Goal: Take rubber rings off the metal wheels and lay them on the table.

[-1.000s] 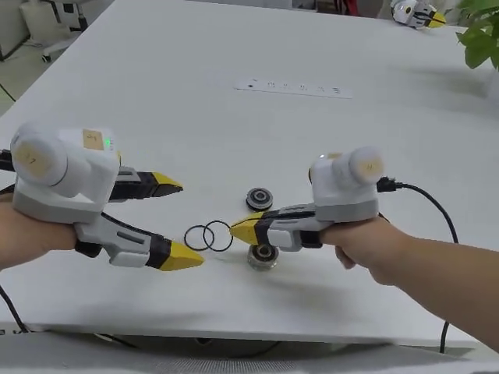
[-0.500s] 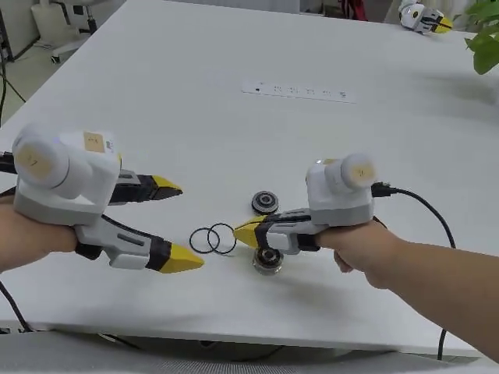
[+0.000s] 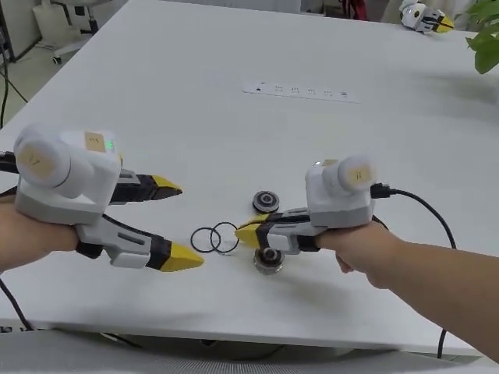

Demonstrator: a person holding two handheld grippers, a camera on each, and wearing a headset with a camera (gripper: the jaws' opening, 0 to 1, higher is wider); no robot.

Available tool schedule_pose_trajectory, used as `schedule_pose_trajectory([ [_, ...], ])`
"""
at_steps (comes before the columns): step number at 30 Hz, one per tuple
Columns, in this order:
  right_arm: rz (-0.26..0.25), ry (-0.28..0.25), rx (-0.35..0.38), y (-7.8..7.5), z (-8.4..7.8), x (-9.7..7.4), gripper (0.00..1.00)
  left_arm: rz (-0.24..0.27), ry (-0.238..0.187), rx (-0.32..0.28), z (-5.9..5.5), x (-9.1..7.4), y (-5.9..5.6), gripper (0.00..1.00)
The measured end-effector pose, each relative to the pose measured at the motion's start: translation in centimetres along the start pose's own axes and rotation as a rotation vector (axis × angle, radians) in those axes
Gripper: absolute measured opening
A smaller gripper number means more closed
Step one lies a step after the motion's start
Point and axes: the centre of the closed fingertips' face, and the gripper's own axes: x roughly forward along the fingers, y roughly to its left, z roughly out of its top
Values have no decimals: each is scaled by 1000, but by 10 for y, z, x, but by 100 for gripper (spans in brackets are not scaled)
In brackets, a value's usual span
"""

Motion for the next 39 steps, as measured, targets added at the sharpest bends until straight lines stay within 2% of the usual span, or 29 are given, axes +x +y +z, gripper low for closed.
schedule_pose_trajectory([
  [11, -1, -18, -50, 2, 4, -1, 28, 6, -3, -1, 1, -2, 2, 71],
  [18, -13, -43, -94, 1, 13, -8, 40, 12, -3, -3, 2, -2, 6, 71],
  [28, -63, -88, -117, -14, 25, -26, 46, 19, -4, -9, 5, 3, 19, 71],
  [39, -120, -86, -149, -34, 25, -43, 51, 25, -5, -9, 12, 17, 36, 71],
])
